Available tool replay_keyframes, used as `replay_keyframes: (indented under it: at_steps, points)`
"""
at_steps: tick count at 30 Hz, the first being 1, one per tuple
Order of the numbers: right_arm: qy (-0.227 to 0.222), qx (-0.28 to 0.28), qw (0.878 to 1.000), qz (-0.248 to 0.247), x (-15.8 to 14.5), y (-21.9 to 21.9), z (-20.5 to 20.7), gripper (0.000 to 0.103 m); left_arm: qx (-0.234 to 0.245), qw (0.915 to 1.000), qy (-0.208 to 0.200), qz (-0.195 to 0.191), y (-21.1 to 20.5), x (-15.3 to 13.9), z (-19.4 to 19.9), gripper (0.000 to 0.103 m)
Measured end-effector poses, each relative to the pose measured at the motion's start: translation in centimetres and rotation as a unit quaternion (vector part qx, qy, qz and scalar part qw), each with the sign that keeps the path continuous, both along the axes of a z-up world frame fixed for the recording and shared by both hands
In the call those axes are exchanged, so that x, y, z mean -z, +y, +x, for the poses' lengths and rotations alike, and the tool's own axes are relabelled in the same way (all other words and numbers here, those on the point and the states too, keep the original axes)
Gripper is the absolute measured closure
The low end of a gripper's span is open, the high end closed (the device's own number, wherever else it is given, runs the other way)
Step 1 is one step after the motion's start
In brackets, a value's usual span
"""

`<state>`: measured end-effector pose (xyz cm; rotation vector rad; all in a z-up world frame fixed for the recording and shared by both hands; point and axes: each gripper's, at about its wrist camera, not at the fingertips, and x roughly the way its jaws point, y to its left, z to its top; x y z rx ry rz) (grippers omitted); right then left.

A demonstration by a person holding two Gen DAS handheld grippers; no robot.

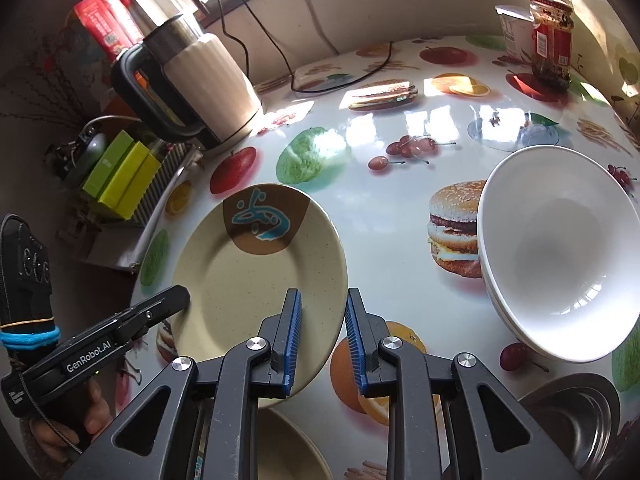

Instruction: Organize plates and bowls

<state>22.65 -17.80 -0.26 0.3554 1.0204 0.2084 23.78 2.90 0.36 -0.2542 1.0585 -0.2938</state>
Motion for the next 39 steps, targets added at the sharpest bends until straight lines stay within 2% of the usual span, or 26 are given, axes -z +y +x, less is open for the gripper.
replay_keyframes:
  at_steps: [18, 37, 39]
  points:
    - [-0.011, -0.011, 1.0, 0.008, -1.1, 0.6, -5.5, 0.081, 0.004, 0.9999, -0.014, 0.005, 0.5, -1.1, -5.5, 0.085]
    - [-0.003, -0.016, 1.0, 0.02, -0.1, 0.6, -10.5, 0.081, 0.003, 1.0, 0.001, -0.003, 0.9, 0.4, -10.2, 0.085]
    - [-0.002, -0.015, 1.0, 0.024, 0.1, 0.5, -10.9, 0.081, 0.005, 1.0, -0.001, 0.007, 0.6, 0.4, -10.7, 0.085]
